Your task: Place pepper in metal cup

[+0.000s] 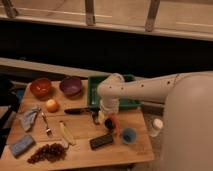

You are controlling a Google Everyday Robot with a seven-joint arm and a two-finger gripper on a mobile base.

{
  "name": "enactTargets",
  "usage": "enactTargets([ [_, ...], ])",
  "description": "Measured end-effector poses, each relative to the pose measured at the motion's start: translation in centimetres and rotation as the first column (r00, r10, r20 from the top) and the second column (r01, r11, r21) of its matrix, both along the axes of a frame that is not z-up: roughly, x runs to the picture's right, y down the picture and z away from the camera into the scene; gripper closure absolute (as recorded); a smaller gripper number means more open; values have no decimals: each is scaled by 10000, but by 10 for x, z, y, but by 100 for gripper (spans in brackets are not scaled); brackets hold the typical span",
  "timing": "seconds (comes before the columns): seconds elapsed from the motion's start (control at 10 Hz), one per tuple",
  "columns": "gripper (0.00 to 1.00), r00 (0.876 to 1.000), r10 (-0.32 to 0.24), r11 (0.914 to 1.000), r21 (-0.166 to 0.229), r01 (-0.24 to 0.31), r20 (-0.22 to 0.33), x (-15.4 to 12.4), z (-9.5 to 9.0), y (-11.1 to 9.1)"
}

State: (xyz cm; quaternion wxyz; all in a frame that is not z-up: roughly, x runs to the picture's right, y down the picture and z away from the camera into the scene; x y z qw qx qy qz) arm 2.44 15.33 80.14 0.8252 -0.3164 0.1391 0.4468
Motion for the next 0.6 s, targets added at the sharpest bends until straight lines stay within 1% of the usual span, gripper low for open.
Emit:
enactTargets([
  [0.3,34,9996,-256,9991,348,251,124,-11,-13,-22],
  [0.5,34,9981,-614,9934,972,601,101,-25,-25,-50],
  [0.6,34,9975,-699,9907,1176,684,94,-31,-28,-56],
])
